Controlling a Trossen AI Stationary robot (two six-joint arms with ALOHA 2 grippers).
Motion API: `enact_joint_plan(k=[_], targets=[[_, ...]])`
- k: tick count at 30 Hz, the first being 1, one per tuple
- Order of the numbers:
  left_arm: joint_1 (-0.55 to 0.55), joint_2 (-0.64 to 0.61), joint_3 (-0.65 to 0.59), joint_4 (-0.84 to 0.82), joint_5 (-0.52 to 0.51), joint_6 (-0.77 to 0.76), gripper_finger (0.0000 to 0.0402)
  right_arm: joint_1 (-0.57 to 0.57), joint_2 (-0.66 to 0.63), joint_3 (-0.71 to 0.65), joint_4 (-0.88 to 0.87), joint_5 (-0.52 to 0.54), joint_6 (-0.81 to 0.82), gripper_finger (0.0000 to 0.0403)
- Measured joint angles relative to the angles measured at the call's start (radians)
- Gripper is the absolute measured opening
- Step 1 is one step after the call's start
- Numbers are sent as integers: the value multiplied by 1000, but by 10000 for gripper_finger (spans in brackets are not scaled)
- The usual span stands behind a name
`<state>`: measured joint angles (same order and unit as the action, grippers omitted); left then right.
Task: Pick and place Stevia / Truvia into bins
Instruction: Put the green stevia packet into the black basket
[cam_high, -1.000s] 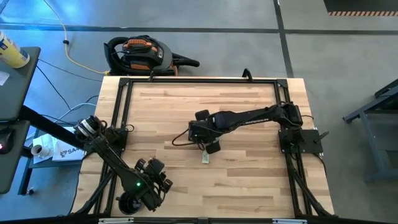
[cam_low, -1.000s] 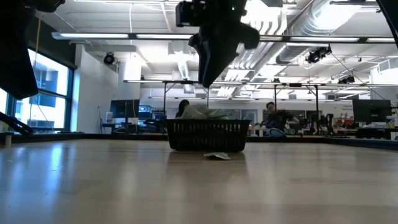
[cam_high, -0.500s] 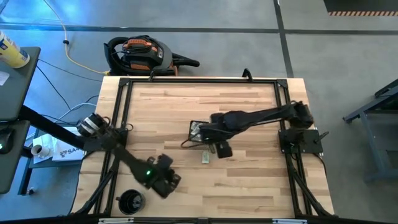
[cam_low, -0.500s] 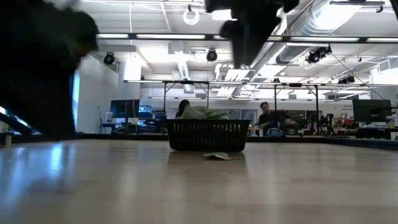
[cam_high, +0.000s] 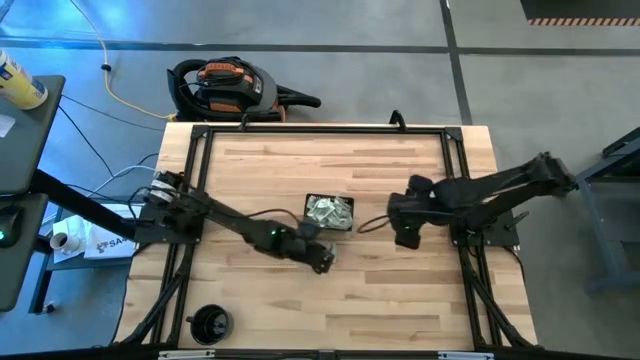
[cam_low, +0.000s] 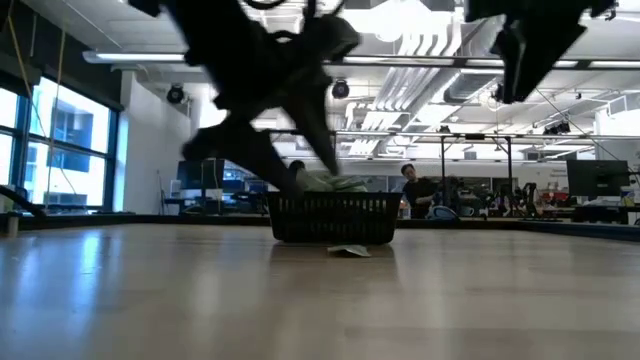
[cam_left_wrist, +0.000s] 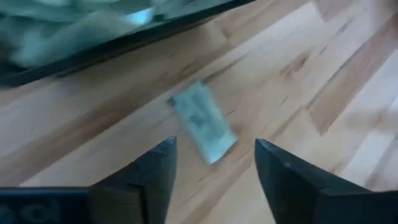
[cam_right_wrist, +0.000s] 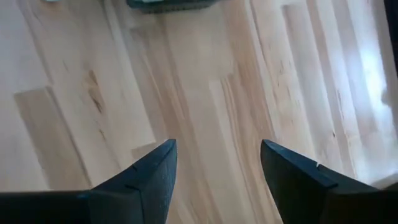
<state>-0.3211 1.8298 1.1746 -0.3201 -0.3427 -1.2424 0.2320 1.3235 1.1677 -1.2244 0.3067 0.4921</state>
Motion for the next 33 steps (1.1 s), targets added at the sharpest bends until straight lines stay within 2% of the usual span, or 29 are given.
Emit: enact_joint_plan(k=[4, 7, 9, 15, 19, 25, 30, 33], targets=[[42, 59, 66, 6, 90, 5, 287, 11, -91, -109, 44, 24, -11, 223], [58, 120, 123, 4, 136, 5, 298, 10, -141, -177, 68, 54, -33, 223], [60, 168, 175, -45, 135, 4, 299, 10, -171, -222, 91, 69, -56, 223], [57, 310, 404, -404, 111, -72, 271, 10, -259, -325, 151, 81, -106, 223], [59, 370, 516, -460, 88, -71, 261, 10, -313, -366, 161, 84, -108, 223], [58, 427, 555, -471, 63, -90, 259, 10, -378, -397, 166, 83, -84, 223], [45, 452, 555, -601, 71, -110, 258, 10, -408, -400, 163, 81, -54, 223], [34, 454, 556, -665, 57, -106, 241, 10, -412, -400, 162, 80, -47, 223]])
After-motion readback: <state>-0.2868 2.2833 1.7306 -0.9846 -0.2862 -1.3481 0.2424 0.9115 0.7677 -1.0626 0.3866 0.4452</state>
